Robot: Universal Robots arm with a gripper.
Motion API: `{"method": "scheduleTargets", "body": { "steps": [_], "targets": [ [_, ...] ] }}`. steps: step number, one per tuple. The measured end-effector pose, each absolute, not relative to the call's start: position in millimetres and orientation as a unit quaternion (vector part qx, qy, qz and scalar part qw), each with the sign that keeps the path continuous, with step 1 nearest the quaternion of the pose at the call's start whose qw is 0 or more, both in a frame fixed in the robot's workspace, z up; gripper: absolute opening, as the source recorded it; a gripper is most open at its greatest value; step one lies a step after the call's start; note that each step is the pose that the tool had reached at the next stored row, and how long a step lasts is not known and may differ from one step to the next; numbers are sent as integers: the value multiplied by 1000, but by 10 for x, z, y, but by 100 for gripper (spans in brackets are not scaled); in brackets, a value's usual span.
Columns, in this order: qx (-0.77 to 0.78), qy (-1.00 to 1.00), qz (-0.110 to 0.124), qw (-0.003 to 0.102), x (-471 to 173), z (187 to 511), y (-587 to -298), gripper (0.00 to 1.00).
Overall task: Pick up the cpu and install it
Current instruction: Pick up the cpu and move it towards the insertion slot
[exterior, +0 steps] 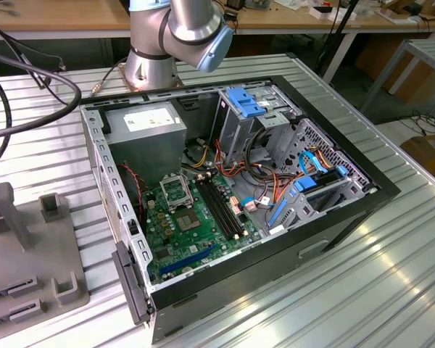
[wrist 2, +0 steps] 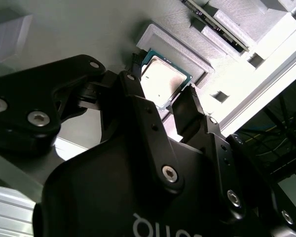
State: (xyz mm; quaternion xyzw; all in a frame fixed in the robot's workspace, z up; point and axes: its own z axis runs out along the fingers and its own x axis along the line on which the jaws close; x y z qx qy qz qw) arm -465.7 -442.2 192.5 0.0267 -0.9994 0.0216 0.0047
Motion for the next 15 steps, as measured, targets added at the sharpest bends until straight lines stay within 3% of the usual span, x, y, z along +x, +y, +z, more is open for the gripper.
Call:
{"method": "scheduleTargets", "body": {
  "steps": [15],
  "targets": [
    [26, -999, 22, 5, -4659, 1920, -4422, 47]
  ]
}}
